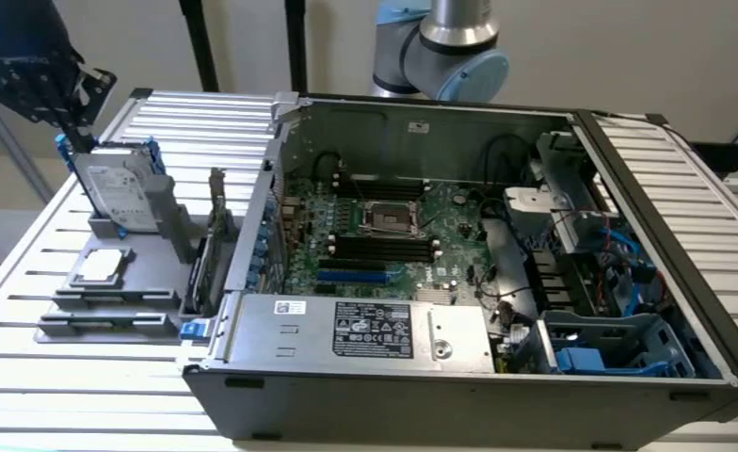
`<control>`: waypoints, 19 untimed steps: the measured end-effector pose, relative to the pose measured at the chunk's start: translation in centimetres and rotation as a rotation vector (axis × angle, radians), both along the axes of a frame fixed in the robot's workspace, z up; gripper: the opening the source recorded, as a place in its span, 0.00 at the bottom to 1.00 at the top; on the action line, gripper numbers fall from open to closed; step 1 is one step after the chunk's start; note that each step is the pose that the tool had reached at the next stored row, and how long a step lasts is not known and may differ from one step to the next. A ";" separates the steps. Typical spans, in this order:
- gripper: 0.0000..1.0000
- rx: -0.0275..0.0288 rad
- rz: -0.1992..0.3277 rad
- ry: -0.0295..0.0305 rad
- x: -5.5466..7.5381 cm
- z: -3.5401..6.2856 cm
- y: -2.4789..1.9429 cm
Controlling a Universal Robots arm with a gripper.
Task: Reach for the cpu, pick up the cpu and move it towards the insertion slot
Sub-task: 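Pick up the cpu and move it towards the insertion slot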
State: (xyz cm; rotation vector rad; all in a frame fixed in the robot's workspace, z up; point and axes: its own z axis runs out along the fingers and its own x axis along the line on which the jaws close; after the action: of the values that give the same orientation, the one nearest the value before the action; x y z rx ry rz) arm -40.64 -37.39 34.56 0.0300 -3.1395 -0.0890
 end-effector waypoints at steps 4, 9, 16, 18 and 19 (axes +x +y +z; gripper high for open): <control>0.11 -0.0001 0.000 0.0000 -0.2 -0.17 -0.09; 0.11 0.0000 0.000 0.0000 -1.2 -0.53 -0.79; 0.11 -0.0002 0.000 0.0046 -1.7 -0.84 -2.77; 0.11 -0.0010 0.000 0.0066 -1.9 -1.00 -3.12; 0.11 -0.0019 0.000 0.0073 -1.9 -1.10 -3.23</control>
State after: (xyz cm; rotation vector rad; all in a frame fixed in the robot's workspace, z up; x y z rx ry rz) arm -42.57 -40.62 33.46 0.0296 -3.1322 -0.0859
